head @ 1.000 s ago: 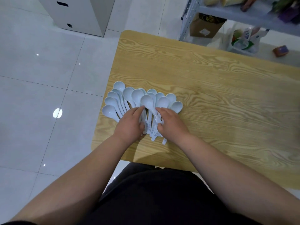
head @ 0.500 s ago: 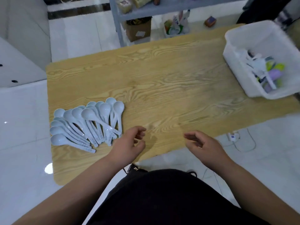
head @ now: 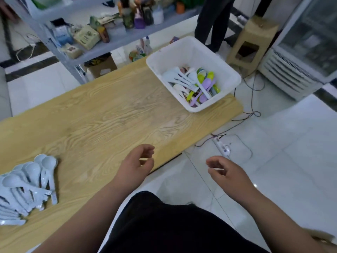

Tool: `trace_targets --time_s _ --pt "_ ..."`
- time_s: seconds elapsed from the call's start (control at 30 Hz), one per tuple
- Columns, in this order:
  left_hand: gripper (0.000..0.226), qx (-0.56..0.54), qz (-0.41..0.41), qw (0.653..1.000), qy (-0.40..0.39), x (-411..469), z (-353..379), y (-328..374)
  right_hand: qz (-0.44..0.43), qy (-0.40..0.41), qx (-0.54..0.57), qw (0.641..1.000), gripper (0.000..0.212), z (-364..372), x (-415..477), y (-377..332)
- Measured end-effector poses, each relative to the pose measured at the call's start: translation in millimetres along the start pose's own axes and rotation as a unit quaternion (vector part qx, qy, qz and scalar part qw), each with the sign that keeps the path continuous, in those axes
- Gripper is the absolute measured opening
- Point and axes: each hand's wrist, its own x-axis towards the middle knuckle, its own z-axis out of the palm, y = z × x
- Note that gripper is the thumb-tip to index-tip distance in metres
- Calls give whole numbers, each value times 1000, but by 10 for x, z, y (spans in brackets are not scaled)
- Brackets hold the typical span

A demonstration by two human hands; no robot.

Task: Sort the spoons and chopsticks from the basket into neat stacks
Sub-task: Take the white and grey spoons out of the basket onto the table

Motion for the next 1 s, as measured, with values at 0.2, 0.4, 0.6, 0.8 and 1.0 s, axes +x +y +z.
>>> trace_targets --time_s 0.2,0.4,0.6,0.8,1.0 --pt "36 6 -4 999 -40 343 442 336 3 37 22 999 21 -599 544 -21" --pt "35 -5 3 997 -79 923 682 555 -1 66 15 998 17 -1071 1097 -207" --pt "31 -18 22 997 -67 1643 820 926 13 44 15 999 20 -1362 1433 -146" --pt "34 -37 -3 999 4 2243 908 1229 -3 -53 -34 998 20 -1684 2052 -107" --pt "33 -60 -96 986 126 2513 1089 1434 -102 -132 -77 983 18 -2146 3160 -493"
